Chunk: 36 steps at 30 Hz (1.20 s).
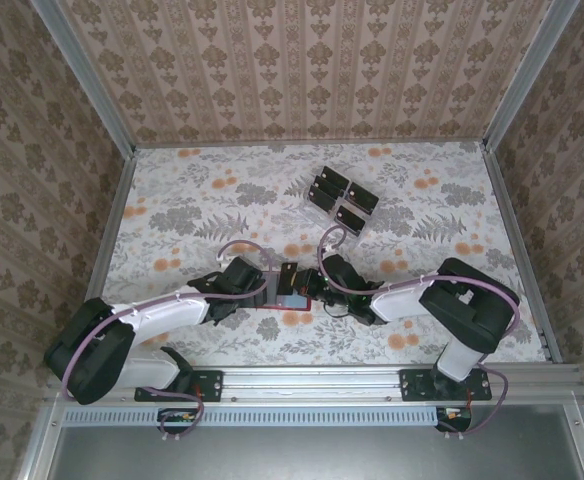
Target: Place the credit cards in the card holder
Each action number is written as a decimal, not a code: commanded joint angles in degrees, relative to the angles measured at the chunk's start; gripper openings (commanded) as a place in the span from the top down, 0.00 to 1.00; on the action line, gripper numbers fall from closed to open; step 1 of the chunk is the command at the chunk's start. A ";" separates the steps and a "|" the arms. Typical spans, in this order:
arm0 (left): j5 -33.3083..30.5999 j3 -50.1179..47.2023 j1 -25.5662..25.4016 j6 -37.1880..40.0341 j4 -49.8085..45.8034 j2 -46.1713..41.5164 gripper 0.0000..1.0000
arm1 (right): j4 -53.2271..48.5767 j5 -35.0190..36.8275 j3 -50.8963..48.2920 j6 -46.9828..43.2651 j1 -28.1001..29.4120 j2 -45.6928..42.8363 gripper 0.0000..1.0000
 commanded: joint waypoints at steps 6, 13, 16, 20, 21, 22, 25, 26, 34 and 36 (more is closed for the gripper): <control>-1.10 -1.67 -0.33 -0.29 -4.08 1.10 0.00 | 6.62 -0.18 -1.54 3.15 0.61 2.97 1.00; -1.18 -1.75 -0.32 -0.33 -4.08 0.97 0.00 | 7.88 -1.33 -2.15 3.96 0.97 3.73 1.00; -1.23 -1.72 -0.38 -0.17 -4.11 0.97 0.00 | 7.61 -1.58 -2.64 4.04 1.33 3.72 1.00; -1.27 -1.67 -0.40 -0.18 -4.13 0.97 0.00 | 7.79 -2.04 -3.56 4.37 1.68 4.16 1.00; -1.27 -1.68 -0.40 -0.22 -4.12 0.97 0.00 | 8.03 -2.11 -3.75 4.54 1.77 4.36 1.00; -1.27 -1.71 -0.35 -0.20 -4.09 1.02 0.00 | 8.41 -2.19 -4.07 4.69 1.82 4.58 1.00; -1.27 -1.66 -0.38 -0.17 -4.15 0.97 0.00 | 9.25 -2.45 -4.58 5.17 1.98 5.25 1.00; -1.28 -1.67 -0.36 -0.24 -4.08 1.04 0.00 | 9.48 -2.53 -4.69 5.26 1.98 5.43 1.00; -1.28 -1.58 -0.32 -0.21 -4.13 1.06 0.00 | 10.90 -3.33 -4.71 5.90 2.05 7.43 1.00; -1.26 -1.58 -0.35 -0.17 -4.08 1.07 0.00 | 11.62 -3.45 -5.05 6.38 2.12 7.88 1.00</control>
